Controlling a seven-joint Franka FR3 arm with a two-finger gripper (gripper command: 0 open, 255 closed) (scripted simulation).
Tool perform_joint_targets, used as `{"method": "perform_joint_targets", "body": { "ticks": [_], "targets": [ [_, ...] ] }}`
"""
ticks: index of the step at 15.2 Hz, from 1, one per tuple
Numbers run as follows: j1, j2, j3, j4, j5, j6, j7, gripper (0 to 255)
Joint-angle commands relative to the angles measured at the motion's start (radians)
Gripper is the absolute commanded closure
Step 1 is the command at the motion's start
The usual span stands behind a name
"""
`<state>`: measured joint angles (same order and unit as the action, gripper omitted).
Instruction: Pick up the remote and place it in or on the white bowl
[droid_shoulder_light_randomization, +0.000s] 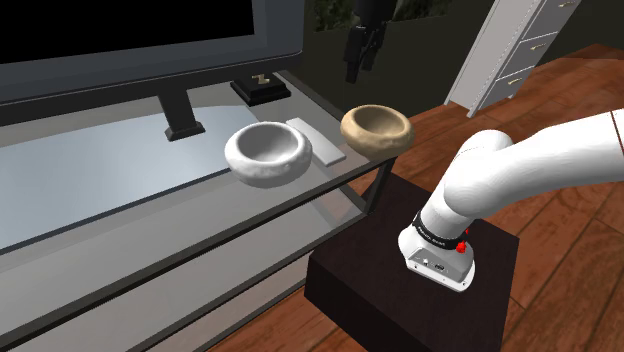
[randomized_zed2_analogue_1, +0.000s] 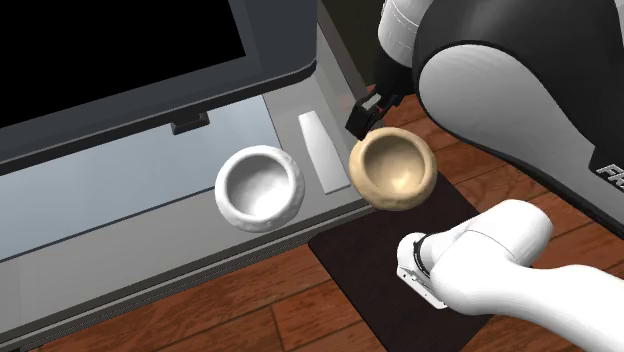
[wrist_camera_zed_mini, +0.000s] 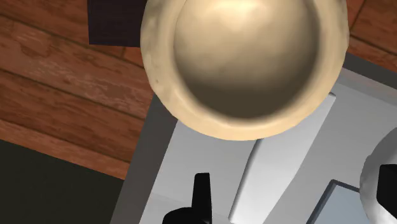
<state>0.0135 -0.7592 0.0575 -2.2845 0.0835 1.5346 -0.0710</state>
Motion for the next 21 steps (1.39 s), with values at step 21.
{"method": "perform_joint_targets", "body": {
  "ticks": [21],
  "targets": [
    [-0.098,0.273,0.254,-0.238,0.074,0.506,0.494,0]
  ]
}}
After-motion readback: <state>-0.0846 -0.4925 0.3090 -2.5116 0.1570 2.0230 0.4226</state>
